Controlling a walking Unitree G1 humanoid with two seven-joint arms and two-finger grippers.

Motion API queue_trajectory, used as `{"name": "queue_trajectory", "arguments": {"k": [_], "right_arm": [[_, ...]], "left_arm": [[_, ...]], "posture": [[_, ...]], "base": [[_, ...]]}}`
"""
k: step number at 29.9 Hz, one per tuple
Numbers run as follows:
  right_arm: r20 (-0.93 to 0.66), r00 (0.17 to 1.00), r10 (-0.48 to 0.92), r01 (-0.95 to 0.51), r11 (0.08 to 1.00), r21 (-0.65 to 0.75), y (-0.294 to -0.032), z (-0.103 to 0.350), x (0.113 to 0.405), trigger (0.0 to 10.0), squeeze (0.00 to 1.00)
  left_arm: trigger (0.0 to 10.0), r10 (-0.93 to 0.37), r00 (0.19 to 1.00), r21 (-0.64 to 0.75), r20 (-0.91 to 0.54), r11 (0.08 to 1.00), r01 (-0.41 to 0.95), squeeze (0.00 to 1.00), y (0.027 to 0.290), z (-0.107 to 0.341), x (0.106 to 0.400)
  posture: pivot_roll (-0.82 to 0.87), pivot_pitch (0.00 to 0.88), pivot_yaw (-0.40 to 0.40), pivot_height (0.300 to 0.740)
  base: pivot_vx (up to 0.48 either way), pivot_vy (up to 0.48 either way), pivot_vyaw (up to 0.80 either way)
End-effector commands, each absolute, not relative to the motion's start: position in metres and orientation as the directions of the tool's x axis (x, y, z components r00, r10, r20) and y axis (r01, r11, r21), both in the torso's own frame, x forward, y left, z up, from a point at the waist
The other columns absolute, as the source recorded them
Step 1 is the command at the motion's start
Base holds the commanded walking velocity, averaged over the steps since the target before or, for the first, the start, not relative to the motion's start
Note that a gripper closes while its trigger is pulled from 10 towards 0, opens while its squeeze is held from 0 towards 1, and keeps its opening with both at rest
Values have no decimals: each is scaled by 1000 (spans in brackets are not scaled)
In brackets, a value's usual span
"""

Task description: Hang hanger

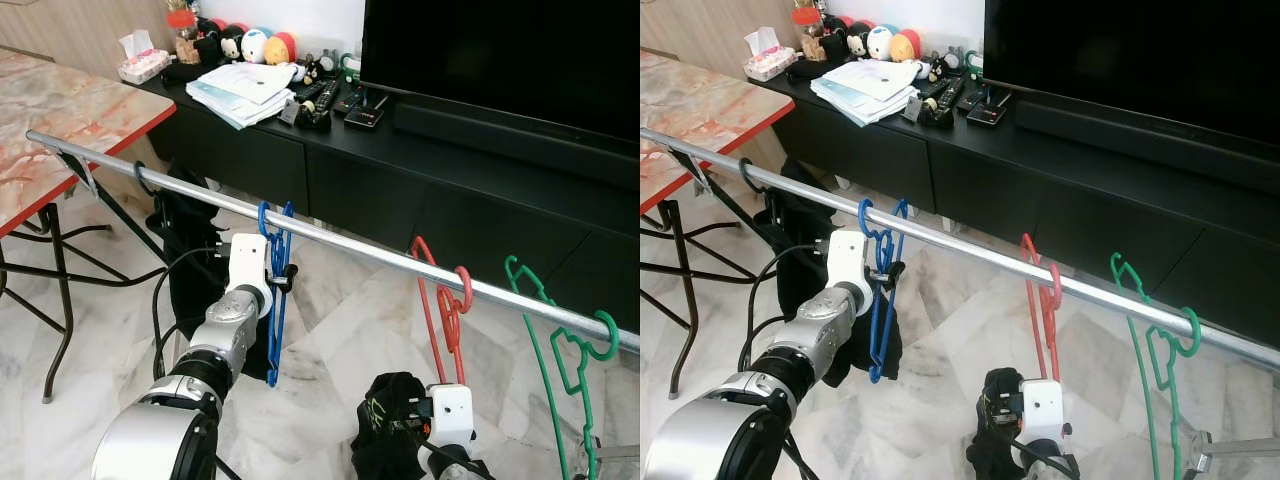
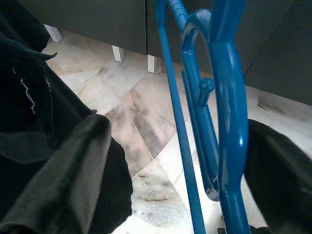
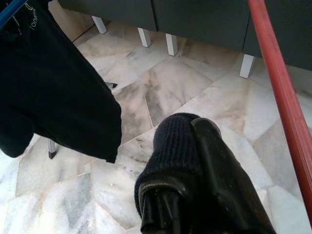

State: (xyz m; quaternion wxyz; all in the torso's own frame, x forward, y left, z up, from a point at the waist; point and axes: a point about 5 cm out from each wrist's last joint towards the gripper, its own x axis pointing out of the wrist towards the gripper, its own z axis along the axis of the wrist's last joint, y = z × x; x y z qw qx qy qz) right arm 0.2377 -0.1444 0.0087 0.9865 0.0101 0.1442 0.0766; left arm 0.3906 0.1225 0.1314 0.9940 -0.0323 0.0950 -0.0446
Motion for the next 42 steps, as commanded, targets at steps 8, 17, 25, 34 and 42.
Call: {"name": "queue_trajectory", "arguments": {"k": [8, 17, 25, 34, 42], "right_arm": [[-373, 916, 150, -140, 989, 54, -144, -6, 223, 10000, 0], [-378, 913, 153, -142, 988, 56, -142, -6, 226, 10000, 0], [-380, 910, 165, -154, 986, 60, -139, -5, 234, 10000, 0], [-379, 909, 175, -164, 985, 61, -136, -4, 241, 10000, 0], [-378, 909, 177, -167, 984, 60, -135, -4, 247, 10000, 0]], "left_arm": [[0, -83, 983, -72, -167, 995, 72, 0, 126, 129, 389], [0, -96, 982, -42, -162, 995, 90, 0, 124, 131, 389], [0, -103, 983, -5, -150, 995, 103, 0, 123, 136, 391], [0, -113, 983, 32, -147, 992, 119, 0, 124, 140, 392], [0, -124, 978, 26, -168, 991, 130, 0, 125, 133, 389]], "posture": [[-53, 223, 90, 740], [-43, 218, 92, 740], [-28, 203, 91, 740], [-18, 188, 90, 740], [-20, 172, 85, 740]], "base": [[0, 0, 0], [0, 0, 0], [0, 0, 0], [0, 0, 0], [0, 0, 0]]}}
